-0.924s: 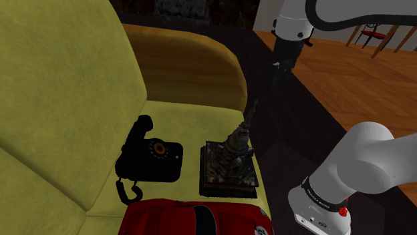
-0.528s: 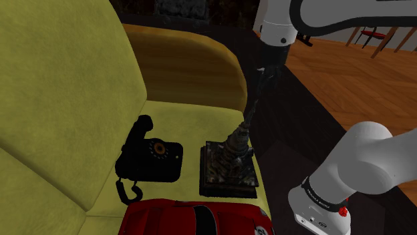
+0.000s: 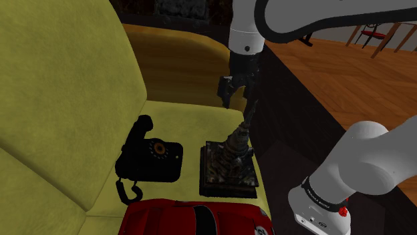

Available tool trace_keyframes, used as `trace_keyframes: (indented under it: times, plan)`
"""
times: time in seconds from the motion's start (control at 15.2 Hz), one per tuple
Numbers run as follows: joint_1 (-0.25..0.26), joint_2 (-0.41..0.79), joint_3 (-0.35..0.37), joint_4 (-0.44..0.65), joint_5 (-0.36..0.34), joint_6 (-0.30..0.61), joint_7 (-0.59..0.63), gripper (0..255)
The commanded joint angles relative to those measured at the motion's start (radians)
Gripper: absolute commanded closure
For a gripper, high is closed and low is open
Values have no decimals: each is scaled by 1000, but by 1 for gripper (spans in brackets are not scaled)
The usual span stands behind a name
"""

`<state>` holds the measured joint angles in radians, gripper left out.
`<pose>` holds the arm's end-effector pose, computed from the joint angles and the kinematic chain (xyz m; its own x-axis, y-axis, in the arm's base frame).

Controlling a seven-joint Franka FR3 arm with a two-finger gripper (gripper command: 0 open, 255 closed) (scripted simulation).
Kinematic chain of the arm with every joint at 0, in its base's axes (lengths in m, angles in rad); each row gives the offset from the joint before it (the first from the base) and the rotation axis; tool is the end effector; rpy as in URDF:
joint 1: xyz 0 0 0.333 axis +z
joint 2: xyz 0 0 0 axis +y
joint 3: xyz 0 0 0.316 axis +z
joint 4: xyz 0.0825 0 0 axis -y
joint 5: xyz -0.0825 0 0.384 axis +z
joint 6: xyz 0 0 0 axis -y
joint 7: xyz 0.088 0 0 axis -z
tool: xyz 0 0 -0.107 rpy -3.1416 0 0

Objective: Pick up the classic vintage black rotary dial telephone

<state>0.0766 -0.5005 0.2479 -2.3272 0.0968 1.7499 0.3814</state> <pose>0.3693 0.1436 0.5120 0.9908 -0.1145 -0.0723 -0.1106 -0.9923 0.0556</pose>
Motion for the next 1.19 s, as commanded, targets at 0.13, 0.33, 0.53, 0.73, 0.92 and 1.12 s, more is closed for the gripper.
trace_keyframes:
  times: [0.13,0.33,0.53,0.73,0.92,1.12]
  plan:
    - [10,117,54,71,42,55,98,0]
    - [17,210,92,136,60,92,171,0]
    - [24,307,126,212,67,125,244,0]
    - [35,409,155,298,62,153,318,0]
    - [50,515,178,395,47,174,392,0]
    - [73,624,193,504,23,187,464,0]
